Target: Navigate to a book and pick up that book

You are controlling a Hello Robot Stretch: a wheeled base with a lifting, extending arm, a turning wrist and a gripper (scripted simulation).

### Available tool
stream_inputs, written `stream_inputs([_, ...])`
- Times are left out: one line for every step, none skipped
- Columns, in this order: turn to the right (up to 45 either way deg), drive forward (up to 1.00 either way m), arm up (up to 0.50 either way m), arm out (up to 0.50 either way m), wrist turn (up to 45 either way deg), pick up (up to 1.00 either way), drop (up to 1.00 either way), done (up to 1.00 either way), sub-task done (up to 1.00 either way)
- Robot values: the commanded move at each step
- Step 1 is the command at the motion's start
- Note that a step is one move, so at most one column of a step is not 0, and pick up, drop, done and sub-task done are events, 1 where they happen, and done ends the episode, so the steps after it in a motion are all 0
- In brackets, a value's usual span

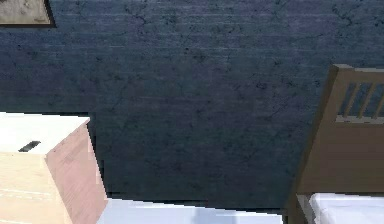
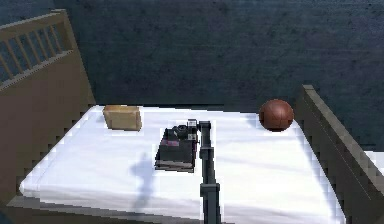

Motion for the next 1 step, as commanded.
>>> stream_inputs([0.0, 0.00, 0.00, 0.00, 9.0, 0.00, 0.00, 0.00, 0.00])
